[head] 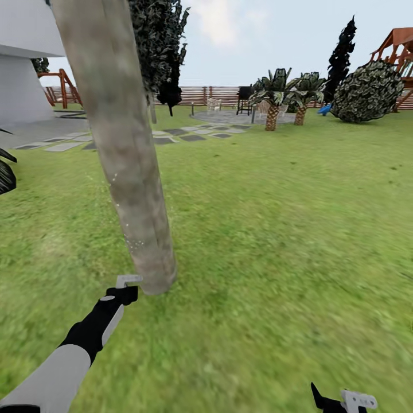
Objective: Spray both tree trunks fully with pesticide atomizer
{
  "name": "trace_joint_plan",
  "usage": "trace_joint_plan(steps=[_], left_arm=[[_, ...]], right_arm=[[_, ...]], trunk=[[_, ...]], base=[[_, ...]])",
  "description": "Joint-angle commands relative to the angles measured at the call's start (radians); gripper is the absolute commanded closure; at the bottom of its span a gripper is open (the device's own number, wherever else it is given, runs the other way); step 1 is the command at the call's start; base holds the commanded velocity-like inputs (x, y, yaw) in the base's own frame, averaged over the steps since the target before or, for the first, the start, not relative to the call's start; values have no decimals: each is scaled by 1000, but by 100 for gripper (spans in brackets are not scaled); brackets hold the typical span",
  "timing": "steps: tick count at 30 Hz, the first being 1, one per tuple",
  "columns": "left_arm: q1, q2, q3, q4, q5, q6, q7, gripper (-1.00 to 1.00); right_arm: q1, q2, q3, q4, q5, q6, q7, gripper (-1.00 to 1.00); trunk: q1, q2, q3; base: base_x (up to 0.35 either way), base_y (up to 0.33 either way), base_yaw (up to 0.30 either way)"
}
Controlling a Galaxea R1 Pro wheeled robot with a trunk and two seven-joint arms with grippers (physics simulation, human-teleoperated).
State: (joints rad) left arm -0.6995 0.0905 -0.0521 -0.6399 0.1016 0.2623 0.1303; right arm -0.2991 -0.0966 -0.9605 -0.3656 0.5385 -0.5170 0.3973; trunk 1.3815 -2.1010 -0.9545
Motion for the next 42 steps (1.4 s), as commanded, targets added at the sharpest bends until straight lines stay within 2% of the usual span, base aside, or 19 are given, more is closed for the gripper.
trace_joint_plan(steps=[1,5,8,11,32,42], left_arm=[[0,0,0,0,0,0,0,100],[0,0,0,0,0,0,0,100],[0,0,0,0,-1,0,0,100],[0,0,0,4,-1,0,0,100],[0,0,0,9,0,0,0,100],[0,-2,0,9,0,-1,0,100]], right_arm=[[0,0,0,0,0,0,0,-100],[0,0,0,1,1,0,0,-100],[0,0,-1,1,50,0,-1,-100],[0,0,-1,1,73,0,-1,-100],[1,0,-1,1,75,0,-2,-100],[0,0,-1,1,75,0,-2,-100]], trunk=[[0,0,0],[0,0,0],[0,0,0],[0,0,0],[0,0,0],[0,0,0]], base=[[77,-270,142],[138,-269,254],[155,-264,275],[163,-257,276],[167,-249,262],[18,-268,52]])
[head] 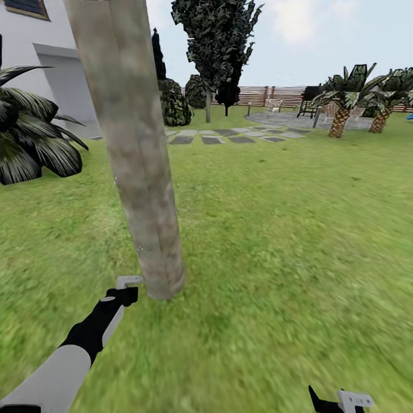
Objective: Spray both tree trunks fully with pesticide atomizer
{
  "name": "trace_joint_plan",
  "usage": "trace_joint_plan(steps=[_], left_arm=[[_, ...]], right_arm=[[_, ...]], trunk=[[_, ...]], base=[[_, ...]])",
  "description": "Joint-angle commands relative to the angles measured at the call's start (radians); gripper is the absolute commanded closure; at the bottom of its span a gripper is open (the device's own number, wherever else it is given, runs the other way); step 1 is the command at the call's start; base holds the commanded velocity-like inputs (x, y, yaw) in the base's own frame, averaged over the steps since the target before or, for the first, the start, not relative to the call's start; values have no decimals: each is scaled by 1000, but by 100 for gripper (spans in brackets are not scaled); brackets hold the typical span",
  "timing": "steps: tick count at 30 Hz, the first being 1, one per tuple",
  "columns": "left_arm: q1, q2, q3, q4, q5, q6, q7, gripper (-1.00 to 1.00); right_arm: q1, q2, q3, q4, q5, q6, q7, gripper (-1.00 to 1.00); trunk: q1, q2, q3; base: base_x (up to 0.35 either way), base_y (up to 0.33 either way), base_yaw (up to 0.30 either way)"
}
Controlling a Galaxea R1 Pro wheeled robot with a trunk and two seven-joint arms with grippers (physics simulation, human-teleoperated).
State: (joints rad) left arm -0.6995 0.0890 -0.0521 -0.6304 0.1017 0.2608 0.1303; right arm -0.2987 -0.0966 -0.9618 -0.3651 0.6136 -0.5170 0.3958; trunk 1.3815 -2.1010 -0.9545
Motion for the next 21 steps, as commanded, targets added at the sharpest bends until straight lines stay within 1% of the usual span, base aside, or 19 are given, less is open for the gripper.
trace_joint_plan(steps=[1,6,9,11,13,14,15,17,18,20,21], left_arm=[[0,0,0,0,0,0,0,100],[0,0,0,1,0,0,0,100],[1,-16,1,2,-2,-9,0,100],[9,-28,0,50,-1,-87,-1,100],[10,-41,-3,77,-3,-160,-2,100],[11,-57,-6,79,-9,-180,-2,100],[7,-71,-8,74,-11,-184,-3,100],[0,-76,-9,73,-12,-174,-7,100],[-2,-76,-9,70,-13,-155,-10,100],[-4,-59,-5,19,-9,-93,-16,100],[-4,-45,-4,-7,-10,-70,-16,100]], right_arm=[[0,0,0,1,0,0,0,-100],[0,0,0,12,0,0,0,-100],[0,0,0,14,0,0,0,-100],[0,0,-1,14,0,-1,0,-100],[0,0,0,14,0,-1,0,-100],[0,0,-1,13,0,-2,-1,-100],[0,-1,-2,13,-1,-3,-2,-100],[0,-3,-3,14,-1,-3,-3,-100],[0,-3,-3,14,-1,-3,-3,-100],[0,-3,-3,14,-2,-3,-3,-100],[0,-3,-3,14,-2,-3,-3,-100]], trunk=[[0,0,0],[0,0,0],[0,0,0],[0,0,0],[0,0,0],[0,0,0],[0,0,0],[0,0,0],[0,0,0],[0,0,0],[0,0,0]], base=[[0,-273,250],[0,-222,273],[0,-47,278],[0,-3,141],[0,-1,37],[0,0,8],[0,0,3],[0,0,1],[0,0,0],[0,0,0],[0,0,0]])
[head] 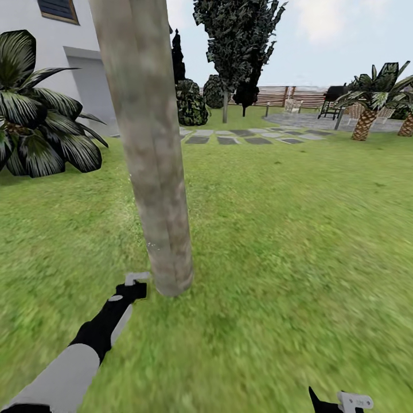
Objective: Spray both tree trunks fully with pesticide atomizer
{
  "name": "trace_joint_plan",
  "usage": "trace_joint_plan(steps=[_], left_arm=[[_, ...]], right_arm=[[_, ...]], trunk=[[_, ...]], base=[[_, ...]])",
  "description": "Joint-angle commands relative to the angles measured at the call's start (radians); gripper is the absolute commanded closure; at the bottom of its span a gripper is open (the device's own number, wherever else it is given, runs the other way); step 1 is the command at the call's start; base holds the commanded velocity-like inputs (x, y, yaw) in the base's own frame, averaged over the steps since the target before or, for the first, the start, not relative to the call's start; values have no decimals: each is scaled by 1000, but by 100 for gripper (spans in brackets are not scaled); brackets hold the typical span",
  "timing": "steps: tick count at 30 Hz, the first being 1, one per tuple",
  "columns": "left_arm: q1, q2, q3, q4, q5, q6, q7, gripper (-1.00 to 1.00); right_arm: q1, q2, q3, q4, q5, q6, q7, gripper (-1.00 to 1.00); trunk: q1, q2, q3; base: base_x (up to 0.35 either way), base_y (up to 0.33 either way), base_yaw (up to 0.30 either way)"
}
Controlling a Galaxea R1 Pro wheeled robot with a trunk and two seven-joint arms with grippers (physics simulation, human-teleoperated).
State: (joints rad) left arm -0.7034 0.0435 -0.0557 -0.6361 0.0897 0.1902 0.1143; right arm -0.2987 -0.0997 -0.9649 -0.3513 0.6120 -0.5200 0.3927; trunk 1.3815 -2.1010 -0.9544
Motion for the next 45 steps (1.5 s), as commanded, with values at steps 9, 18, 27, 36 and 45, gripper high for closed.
trace_joint_plan(steps=[9,18,27,36,45], left_arm=[[2,-9,-9,-237,2,247,-102,100],[-54,68,-4,-258,8,345,-126,100],[-57,-1,-9,-444,8,489,-158,100],[-97,74,-4,-466,8,546,-168,100],[-112,-13,-33,-573,5,671,-190,100]], right_arm=[[0,-2,0,0,0,2,2,-100],[0,-2,0,0,1,2,2,-100],[0,-2,0,0,2,2,2,-100],[0,-2,0,0,2,2,2,-100],[0,-2,0,0,2,1,2,-100]], trunk=[[0,0,0],[0,0,0],[0,0,0],[0,0,0],[0,0,0]], base=[[0,0,0],[0,0,0],[0,0,0],[0,0,0],[0,0,0]])
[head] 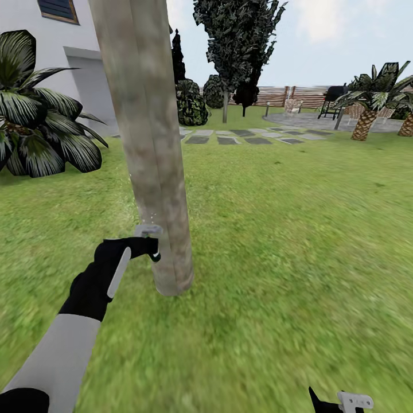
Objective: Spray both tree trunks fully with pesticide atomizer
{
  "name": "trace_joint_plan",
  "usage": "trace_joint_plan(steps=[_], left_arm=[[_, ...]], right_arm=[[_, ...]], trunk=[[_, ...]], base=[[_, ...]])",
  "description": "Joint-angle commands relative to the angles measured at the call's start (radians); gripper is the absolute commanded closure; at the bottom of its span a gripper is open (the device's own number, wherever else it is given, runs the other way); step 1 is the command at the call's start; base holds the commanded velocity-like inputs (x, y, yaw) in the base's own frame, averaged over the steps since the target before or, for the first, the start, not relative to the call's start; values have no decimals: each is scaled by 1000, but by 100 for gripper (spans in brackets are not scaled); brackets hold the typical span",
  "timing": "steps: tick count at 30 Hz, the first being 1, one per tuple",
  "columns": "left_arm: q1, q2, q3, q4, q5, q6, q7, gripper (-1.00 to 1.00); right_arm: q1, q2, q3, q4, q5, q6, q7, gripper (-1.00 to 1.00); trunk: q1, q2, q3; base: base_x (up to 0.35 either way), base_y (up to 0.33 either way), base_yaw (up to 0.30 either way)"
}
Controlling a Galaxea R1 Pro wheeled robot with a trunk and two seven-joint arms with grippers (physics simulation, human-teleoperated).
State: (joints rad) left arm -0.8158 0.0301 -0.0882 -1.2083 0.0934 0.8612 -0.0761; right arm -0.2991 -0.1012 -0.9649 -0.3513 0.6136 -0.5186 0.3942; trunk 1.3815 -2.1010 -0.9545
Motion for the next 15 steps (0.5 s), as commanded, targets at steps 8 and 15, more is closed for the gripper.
trace_joint_plan(steps=[8,15], left_arm=[[-27,122,51,-10,2,10,-1,100],[-38,89,36,-18,5,36,-1,100]], right_arm=[[0,0,0,0,0,0,0,-100],[0,0,0,0,0,0,0,-100]], trunk=[[0,0,0],[0,0,0]], base=[[0,0,0],[0,0,0]])
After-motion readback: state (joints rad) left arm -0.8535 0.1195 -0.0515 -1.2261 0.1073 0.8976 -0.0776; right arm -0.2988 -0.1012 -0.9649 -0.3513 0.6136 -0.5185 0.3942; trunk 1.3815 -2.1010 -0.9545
